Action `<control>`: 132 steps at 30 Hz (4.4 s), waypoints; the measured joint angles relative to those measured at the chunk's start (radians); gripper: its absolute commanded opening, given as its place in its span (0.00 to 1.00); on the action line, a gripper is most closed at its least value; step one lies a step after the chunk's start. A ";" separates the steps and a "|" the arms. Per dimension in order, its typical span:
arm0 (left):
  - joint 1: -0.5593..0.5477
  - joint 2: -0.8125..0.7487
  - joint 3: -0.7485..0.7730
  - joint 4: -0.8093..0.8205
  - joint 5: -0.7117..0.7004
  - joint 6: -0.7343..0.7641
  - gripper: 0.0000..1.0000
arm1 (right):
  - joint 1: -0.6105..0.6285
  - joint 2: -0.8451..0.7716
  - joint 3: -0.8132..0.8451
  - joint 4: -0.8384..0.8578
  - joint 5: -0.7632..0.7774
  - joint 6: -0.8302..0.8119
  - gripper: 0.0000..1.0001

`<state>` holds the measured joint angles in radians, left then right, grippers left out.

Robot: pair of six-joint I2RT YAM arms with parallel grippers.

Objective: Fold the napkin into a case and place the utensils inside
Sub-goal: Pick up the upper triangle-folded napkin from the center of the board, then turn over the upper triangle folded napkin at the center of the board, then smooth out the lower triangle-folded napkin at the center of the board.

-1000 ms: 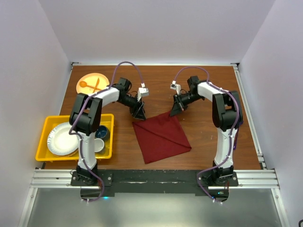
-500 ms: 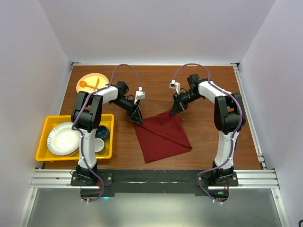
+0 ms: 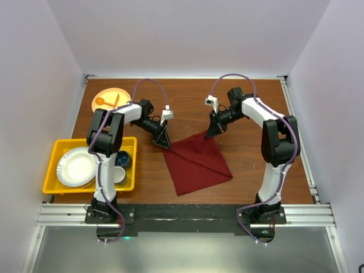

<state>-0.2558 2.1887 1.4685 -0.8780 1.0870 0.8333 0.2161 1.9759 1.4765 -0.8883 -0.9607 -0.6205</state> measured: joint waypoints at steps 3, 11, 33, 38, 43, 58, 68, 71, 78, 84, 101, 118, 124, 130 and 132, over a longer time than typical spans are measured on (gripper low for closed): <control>0.004 0.007 0.000 -0.012 0.004 0.001 0.31 | 0.000 -0.009 -0.003 -0.015 0.000 -0.020 0.00; 0.008 0.007 0.000 -0.049 -0.013 0.028 0.00 | 0.000 -0.016 -0.011 -0.018 0.000 -0.035 0.00; 0.008 -0.315 -0.141 0.276 -0.183 -0.225 0.00 | 0.005 -0.246 -0.100 0.280 0.134 0.138 0.00; 0.006 -0.335 -0.142 0.427 -0.282 -0.306 0.00 | 0.007 -0.249 -0.105 0.410 0.196 0.184 0.00; 0.005 -0.379 -0.117 0.614 -0.412 -0.343 0.00 | 0.007 -0.269 -0.103 0.574 0.272 0.189 0.00; -0.117 -0.684 -0.445 1.128 -0.655 0.037 0.00 | 0.014 -0.548 -0.595 1.375 0.308 -0.196 0.00; -0.317 -0.813 -0.919 1.143 -0.751 0.193 0.00 | 0.012 -0.760 -1.123 1.304 0.057 -0.676 0.00; -0.352 -0.887 -0.978 1.148 -0.760 0.201 0.00 | 0.012 -0.913 -1.147 1.163 -0.009 -0.805 0.00; -0.453 -0.967 -1.065 1.132 -0.788 0.189 0.00 | 0.011 -1.067 -1.196 0.819 -0.076 -1.072 0.00; -0.525 -0.982 -1.108 1.075 -0.780 0.173 0.00 | 0.011 -1.037 -1.202 0.570 -0.079 -1.263 0.00; -0.562 -1.188 -1.033 0.696 -0.722 0.158 0.56 | 0.005 -1.157 -0.895 0.037 0.022 -1.275 0.85; -0.550 -0.714 -0.805 0.853 -0.776 -0.146 0.36 | -0.014 -0.426 -0.406 0.311 0.554 0.241 0.38; -0.479 -0.676 -0.805 0.869 -0.785 -0.161 0.28 | -0.015 -0.224 -0.356 0.328 0.571 0.406 0.29; -0.425 -0.652 -0.790 0.876 -0.777 -0.169 0.26 | -0.014 -0.044 -0.199 0.381 0.542 0.498 0.29; -0.406 -0.643 -0.781 0.876 -0.776 -0.178 0.26 | -0.011 0.008 -0.128 0.409 0.528 0.512 0.29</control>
<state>-0.6613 1.5459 0.6876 -0.0021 0.3107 0.6556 0.2054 1.9842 1.3483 -0.4797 -0.4332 -0.1085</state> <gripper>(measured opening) 0.262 0.287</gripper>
